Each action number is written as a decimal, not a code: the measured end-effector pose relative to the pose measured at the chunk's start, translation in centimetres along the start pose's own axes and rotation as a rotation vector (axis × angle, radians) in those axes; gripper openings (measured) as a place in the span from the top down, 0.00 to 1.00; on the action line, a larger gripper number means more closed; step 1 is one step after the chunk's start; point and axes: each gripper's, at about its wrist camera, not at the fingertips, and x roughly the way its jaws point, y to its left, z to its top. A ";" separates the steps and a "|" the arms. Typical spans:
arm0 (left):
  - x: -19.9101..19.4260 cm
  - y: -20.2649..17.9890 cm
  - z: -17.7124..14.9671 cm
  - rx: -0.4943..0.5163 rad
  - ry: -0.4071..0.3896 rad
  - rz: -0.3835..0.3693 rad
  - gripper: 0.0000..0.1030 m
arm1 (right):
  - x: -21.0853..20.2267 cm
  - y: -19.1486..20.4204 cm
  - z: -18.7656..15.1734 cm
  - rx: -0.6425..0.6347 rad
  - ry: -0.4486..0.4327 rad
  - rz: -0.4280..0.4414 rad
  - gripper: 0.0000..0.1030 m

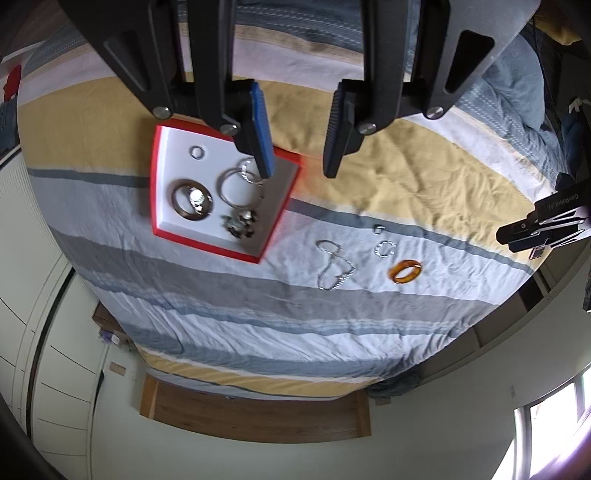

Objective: Organize jewelry
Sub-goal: 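Move both open tools back toward the remaining bangle and ring, then grasp the second twisted silver bangle with the left tool while the right tool grasps a silver ring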

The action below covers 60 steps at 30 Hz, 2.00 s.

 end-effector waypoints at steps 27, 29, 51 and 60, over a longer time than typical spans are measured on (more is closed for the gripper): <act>16.3 4.7 1.1 -0.052 0.227 -0.076 0.61 | 17.2 4.8 2.9 -0.075 0.191 0.202 0.74; 17.5 4.4 1.7 -0.040 0.233 -0.094 0.62 | 18.6 5.0 3.4 -0.076 0.198 0.221 0.74; 27.6 2.2 5.6 0.097 0.317 -0.246 0.90 | 27.3 8.5 5.1 -0.126 0.257 0.330 0.74; 27.4 3.2 5.1 0.109 0.301 -0.245 0.97 | 28.8 9.8 5.7 -0.143 0.255 0.345 0.74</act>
